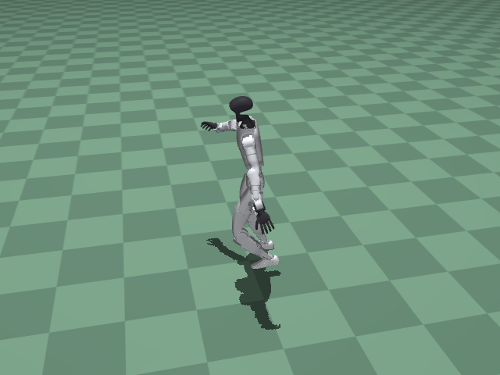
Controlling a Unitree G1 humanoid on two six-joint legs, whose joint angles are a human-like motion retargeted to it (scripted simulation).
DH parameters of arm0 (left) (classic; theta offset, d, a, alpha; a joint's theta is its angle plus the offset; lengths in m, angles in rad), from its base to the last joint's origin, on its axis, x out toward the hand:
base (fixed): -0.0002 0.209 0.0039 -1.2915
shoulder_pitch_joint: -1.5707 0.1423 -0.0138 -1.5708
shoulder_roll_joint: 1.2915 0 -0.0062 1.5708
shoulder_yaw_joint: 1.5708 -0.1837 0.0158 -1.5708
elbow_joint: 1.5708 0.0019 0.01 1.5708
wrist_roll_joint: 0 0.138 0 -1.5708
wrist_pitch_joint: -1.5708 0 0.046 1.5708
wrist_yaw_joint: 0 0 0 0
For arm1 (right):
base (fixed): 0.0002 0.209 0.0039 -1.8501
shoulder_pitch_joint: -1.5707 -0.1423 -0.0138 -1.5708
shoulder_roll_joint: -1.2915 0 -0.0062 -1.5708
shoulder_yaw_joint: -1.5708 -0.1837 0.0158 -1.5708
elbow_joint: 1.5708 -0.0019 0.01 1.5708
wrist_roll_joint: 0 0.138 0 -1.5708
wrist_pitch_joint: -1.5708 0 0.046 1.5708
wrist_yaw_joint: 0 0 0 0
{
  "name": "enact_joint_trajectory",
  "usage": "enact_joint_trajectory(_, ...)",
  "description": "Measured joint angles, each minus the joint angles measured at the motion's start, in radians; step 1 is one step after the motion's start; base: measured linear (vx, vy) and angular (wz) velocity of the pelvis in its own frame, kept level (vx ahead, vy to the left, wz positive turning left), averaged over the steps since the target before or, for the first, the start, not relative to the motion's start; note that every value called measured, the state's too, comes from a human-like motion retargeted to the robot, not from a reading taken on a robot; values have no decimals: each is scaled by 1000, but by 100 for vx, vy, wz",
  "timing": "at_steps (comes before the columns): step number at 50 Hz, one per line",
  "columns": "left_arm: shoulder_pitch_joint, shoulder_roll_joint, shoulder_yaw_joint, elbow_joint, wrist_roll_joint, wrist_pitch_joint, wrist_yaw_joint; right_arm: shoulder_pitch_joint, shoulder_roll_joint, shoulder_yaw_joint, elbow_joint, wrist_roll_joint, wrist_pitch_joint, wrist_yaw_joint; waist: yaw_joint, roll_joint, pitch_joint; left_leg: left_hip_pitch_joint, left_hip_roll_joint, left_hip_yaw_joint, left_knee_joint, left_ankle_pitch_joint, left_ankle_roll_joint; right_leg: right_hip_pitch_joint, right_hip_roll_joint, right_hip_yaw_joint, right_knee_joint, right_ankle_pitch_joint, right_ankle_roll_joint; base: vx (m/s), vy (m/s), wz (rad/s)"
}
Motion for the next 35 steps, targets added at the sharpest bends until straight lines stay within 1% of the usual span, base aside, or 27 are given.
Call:
enact_joint_trajectory(2, -52, -2, -64, -7, 42, -33, 37, 54, 70, 2, 82, 12, 10, -18, -4, -8, -54, 59, -61, 11, -297, 87, -30, 18, 19, 106, -137, 182, 55, 22, 8, -284)
enact_joint_trajectory(3, -81, 9, -88, -3, 56, -47, 45, 76, 94, 2, 126, 8, 21, -8, 8, -5, -77, 96, -82, 4, -453, 151, -45, 21, 28, 139, -189, 270, 78, 20, 11, -347)
enact_joint_trajectory(5, -130, 56, -111, 12, 60, -66, 48, 113, 116, -3, 184, -28, 41, 33, 47, 20, -112, 163, -101, -50, -714, 319, -74, 22, 35, 72, -245, 403, 93, 19, 13, -399)
enact_joint_trajectory(7, -151, 145, -98, 19, 17, -66, 61, 142, 95, -5, 170, -64, 37, 55, 88, 63, -126, 195, -91, -142, -826, 481, -110, 39, 23, -124, -224, 425, 47, 16, 17, -421)
enact_joint_trajectory(8, -161, 204, -90, 21, -17, -62, 72, 153, 73, -10, 145, -72, 30, 58, 106, 83, -123, 210, -81, -178, -850, 544, -130, 57, 14, -196, -193, 408, 12, 11, 19, -399)
enact_joint_trajectory(9, -169, 269, -78, 24, -47, -59, 81, 159, 43, -12, 121, -72, 22, 59, 123, 103, -114, 226, -66, -182, -844, 562, -141, 70, 7, -218, -135, 375, -22, 8, 20, -379)
enact_joint_trajectory(10, -175, 337, -64, 27, -75, -57, 88, 162, 9, -14, 96, -67, 14, 59, 138, 122, -102, 243, -47, -170, -823, 557, -149, 80, 2, -215, -64, 334, -54, 4, 22, -357)
enact_joint_trajectory(12, -193, 482, -19, 42, -79, -53, 54, 126, -90, -9, 83, -56, 15, 82, 162, 156, -68, 261, -2, -58, -703, 423, -134, 31, -2, -115, 238, 194, -75, -2, 24, -325)
enact_joint_trajectory(13, -204, 553, 7, 51, -62, -45, 22, 92, -147, -5, 91, -55, 26, 102, 168, 167, -60, 250, 14, 5, -626, 345, -120, -19, -7, -68, 427, 120, -72, -9, 25, -282)
enact_joint_trajectory(15, -233, 680, 49, 56, -25, -23, -48, 17, -262, 3, 116, -57, 58, 134, 169, 182, -58, 200, 34, 106, -486, 226, -90, -112, -40, -31, 766, 2, -79, -17, 27, -234)
enact_joint_trajectory(17, -275, 775, 65, 43, 9, -12, -105, -58, -357, 25, 137, -62, 75, 151, 165, 193, -71, 145, 41, 169, -428, 189, -59, -165, -85, -46, 969, -71, -116, -29, 28, -182)
enact_joint_trajectory(18, -294, 808, 64, 32, 21, -16, -120, -86, -392, 42, 143, -59, 72, 151, 163, 200, -80, 132, 43, 191, -440, 201, -49, -168, -89, -56, 1014, -89, -130, -37, 25, -156)
enact_joint_trajectory(20, -321, 844, 44, 8, 29, -33, -119, -118, -437, 72, 149, -42, 52, 136, 158, 221, -100, 137, 46, 224, -530, 278, -53, -133, -31, -55, 995, -71, -118, -43, 19, -135)
enact_joint_trajectory(22, -332, 839, 6, -14, 15, -57, -96, -123, -448, 85, 157, -20, 32, 117, 147, 252, -128, 164, 54, 242, -679, 430, -88, -64, 102, -18, 843, 15, -57, -54, 11, -107)
enact_joint_trajectory(23, -336, 829, -15, -22, 7, -68, -90, -121, -447, 85, 164, -14, 27, 115, 139, 268, -143, 174, 59, 244, -760, 526, -110, -27, 171, 10, 740, 59, -24, -62, 8, -92)
enact_joint_trajectory(25, -347, 807, -58, -30, -4, -90, -98, -116, -445, 81, 183, -11, 21, 132, 124, 296, -167, 182, 55, 181, -913, 726, -154, 47, 273, 68, 506, 140, 18, -70, 8, -92)
enact_joint_trajectory(26, -357, 801, -79, -27, -7, -102, -111, -115, -447, 79, 194, -13, 18, 151, 120, 297, -171, 181, 38, 81, -965, 778, -174, 85, 281, 82, 385, 187, 20, -76, 8, -106)
enact_joint_trajectory(27, -367, 797, -98, -24, -10, -113, -121, -114, -452, 77, 205, -14, 15, 168, 118, 294, -173, 180, 18, -17, -1003, 805, -190, 119, 278, 88, 272, 226, 21, -80, 7, -122)
enact_joint_trajectory(28, -376, 798, -113, -21, -14, -120, -128, -116, -461, 74, 212, -13, 14, 181, 120, 279, -170, 178, -7, -111, -1012, 781, -196, 145, 250, 74, 175, 251, 16, -84, 4, -126)
enact_joint_trajectory(30, -407, 814, -137, -17, -16, -122, -136, -132, -492, 68, 223, -4, 20, 197, 118, 233, -146, 173, -50, -179, -952, 685, -182, 181, 169, 5, 37, 198, 1, -90, -1, -121)
enact_joint_trajectory(32, -485, 853, -175, -11, 25, -115, -165, -173, -542, 80, 236, 12, 39, 224, 112, 173, -93, 124, -64, -102, -694, 533, -148, 187, 89, -40, -19, 60, -13, -93, -6, -115)
enact_joint_trajectory(33, -525, 873, -193, -10, 53, -113, -182, -192, -570, 91, 241, 20, 48, 237, 113, 153, -68, 93, -49, -55, -532, 450, -133, 173, 66, -33, -25, 3, -24, -90, -6, -128)
enact_joint_trajectory(35, -597, 907, -232, -10, 110, -103, -197, -226, -617, 113, 247, 33, 57, 238, 119, 137, -29, 57, 1, 5, -246, 308, -110, 99, 59, 16, 23, -71, -55, -87, -4, -133)
